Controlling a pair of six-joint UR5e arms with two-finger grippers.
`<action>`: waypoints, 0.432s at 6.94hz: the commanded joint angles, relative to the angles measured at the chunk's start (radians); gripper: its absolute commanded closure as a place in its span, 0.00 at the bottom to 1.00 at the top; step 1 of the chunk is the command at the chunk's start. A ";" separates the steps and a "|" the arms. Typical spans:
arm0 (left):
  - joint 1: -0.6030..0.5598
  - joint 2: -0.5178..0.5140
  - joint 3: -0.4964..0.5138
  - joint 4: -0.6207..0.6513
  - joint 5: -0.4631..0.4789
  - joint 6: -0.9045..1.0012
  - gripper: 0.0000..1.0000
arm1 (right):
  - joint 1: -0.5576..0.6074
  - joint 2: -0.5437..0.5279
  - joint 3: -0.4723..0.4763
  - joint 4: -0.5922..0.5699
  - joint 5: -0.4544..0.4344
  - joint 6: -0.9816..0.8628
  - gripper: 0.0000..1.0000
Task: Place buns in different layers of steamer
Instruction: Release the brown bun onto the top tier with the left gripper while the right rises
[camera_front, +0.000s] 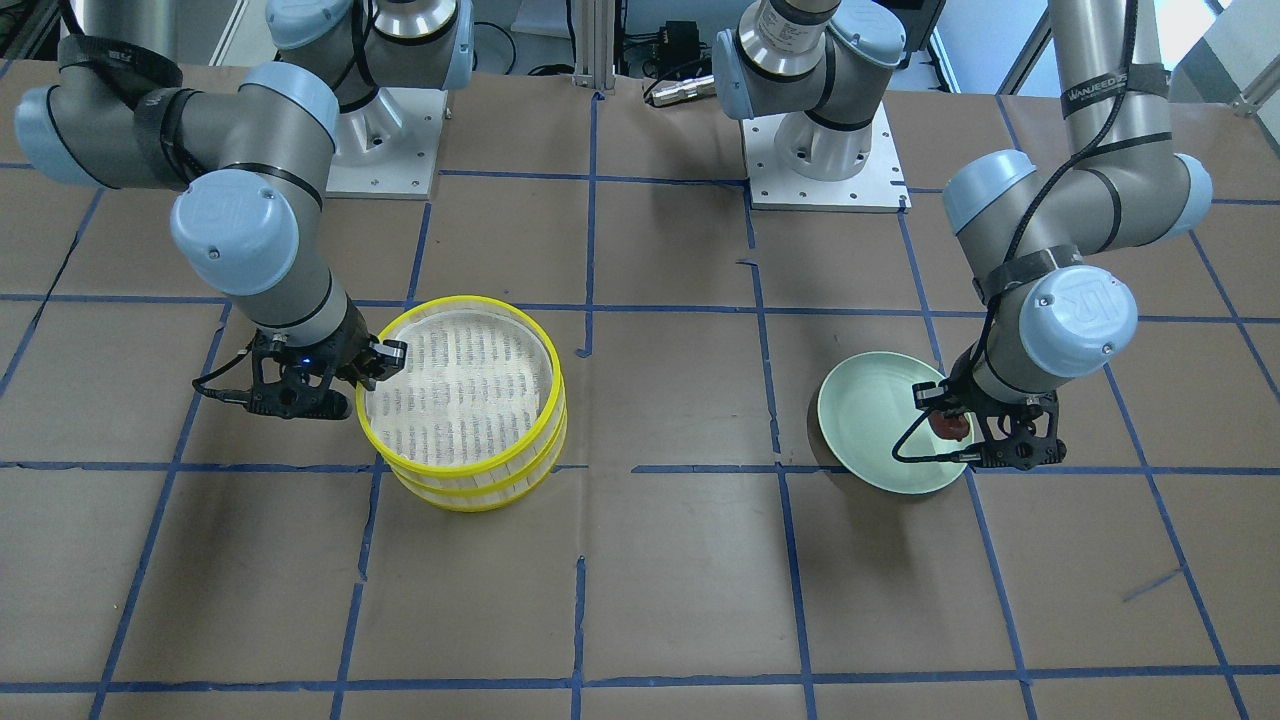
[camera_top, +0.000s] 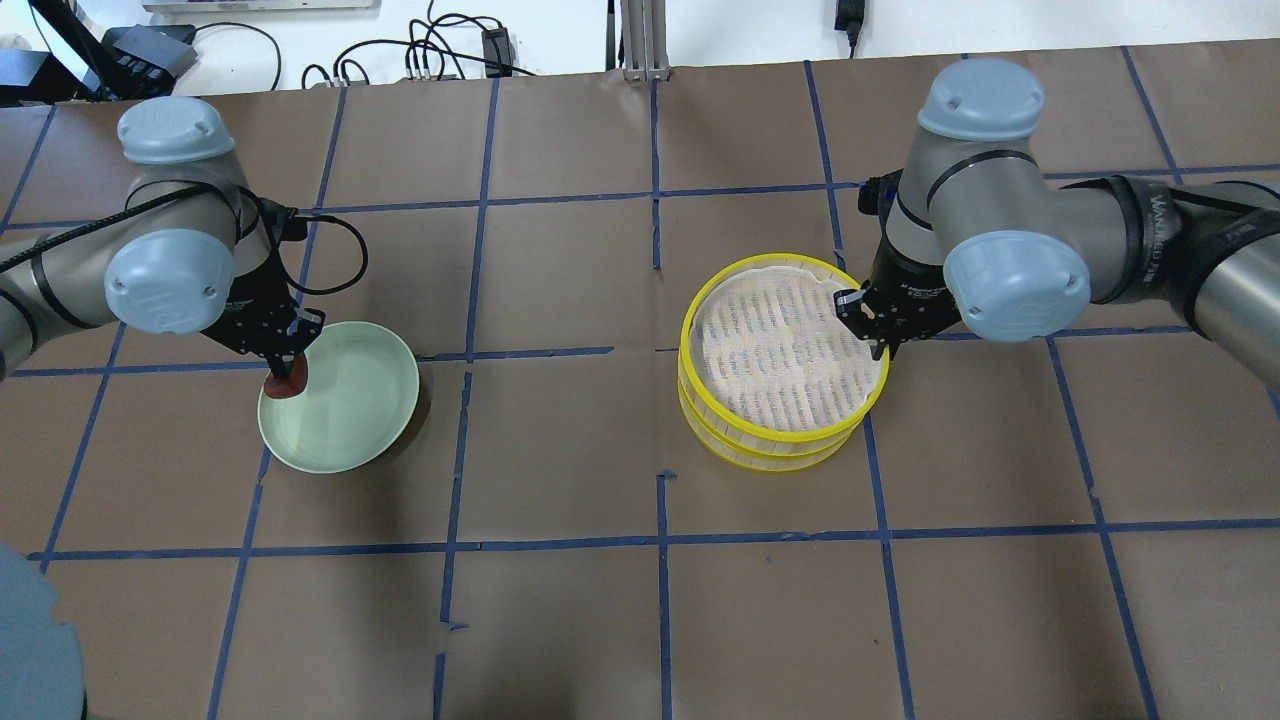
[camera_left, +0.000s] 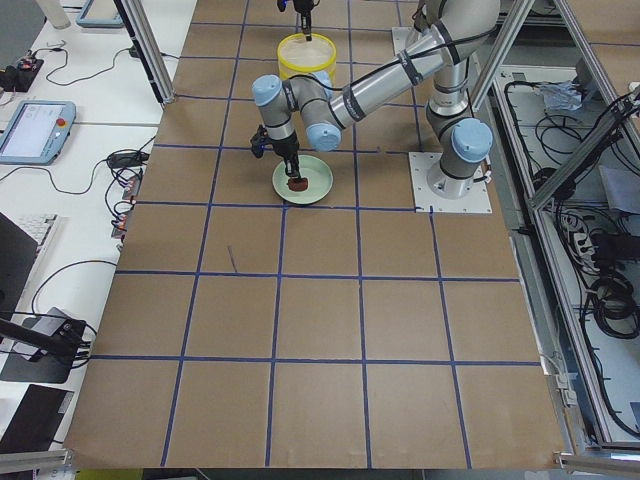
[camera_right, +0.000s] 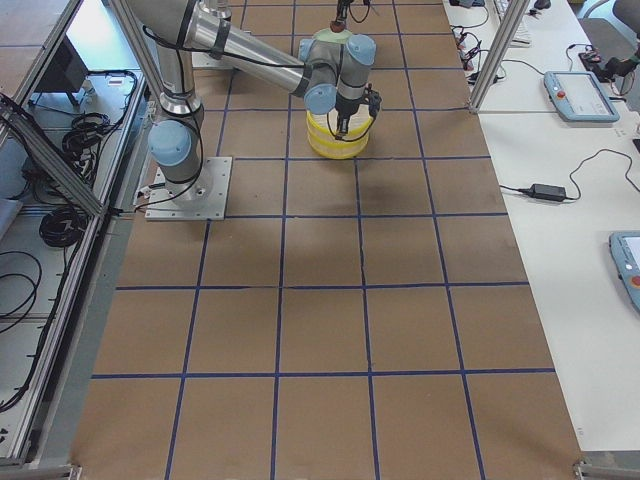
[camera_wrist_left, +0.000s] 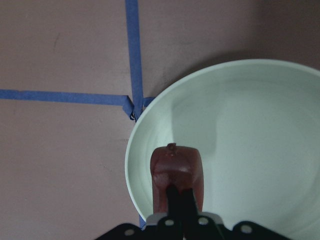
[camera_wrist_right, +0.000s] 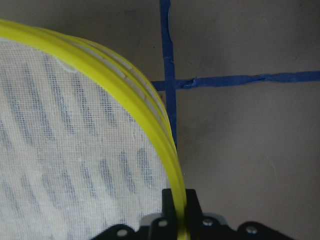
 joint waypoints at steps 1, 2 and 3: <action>-0.079 0.074 0.098 -0.156 -0.010 -0.061 0.98 | 0.000 0.001 -0.002 0.000 0.006 0.000 0.80; -0.166 0.103 0.154 -0.232 -0.019 -0.148 0.98 | 0.000 -0.002 0.000 0.003 0.013 0.005 0.04; -0.243 0.120 0.199 -0.286 -0.083 -0.213 0.98 | 0.000 -0.005 -0.003 0.010 0.014 0.005 0.00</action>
